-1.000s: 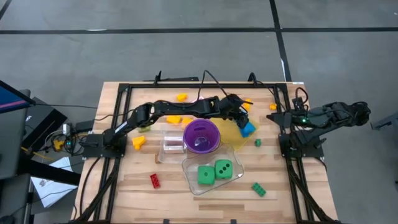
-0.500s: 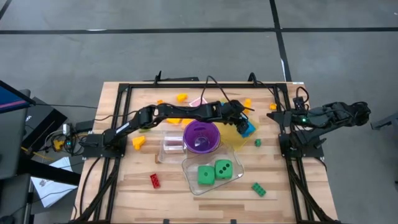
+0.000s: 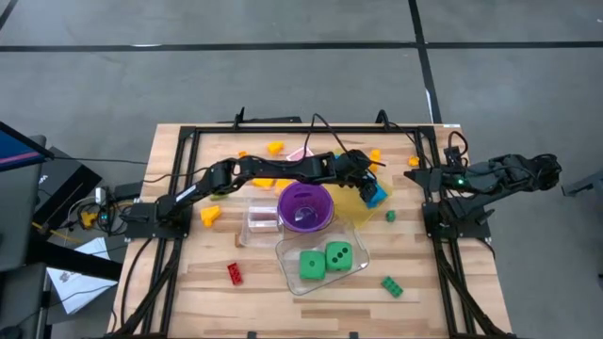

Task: Pick & Place Toys
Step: Put the small light blue game piece into the yellow bin, then put the small green game piece into the yellow bin

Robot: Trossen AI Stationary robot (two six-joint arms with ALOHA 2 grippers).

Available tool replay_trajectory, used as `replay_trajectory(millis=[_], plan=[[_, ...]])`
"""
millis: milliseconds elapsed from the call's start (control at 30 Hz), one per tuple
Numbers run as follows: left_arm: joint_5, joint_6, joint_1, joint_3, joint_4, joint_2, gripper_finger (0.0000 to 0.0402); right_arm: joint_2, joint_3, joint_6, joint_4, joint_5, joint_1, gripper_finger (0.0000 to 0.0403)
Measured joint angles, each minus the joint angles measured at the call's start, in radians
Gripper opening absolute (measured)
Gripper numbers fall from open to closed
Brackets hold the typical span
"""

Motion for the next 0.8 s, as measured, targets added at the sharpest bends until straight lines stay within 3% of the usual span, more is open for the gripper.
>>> replay_trajectory(millis=[167, 433, 800], plan=[[0.000, -0.044, 0.003, 0.000, 0.000, 0.000, 0.0207, 0.000, 0.000, 0.000, -0.001, 0.000, 0.000, 0.0379], [0.000, -0.052, 0.005, 0.000, 0.000, 0.000, 0.0253, 0.000, 0.000, -0.006, -0.001, 0.000, 0.000, 0.0379], [-0.002, -0.052, 0.043, 0.000, 0.026, -0.029, 0.0248, 0.000, 0.000, -0.008, -0.001, 0.000, 0.000, 0.0379]])
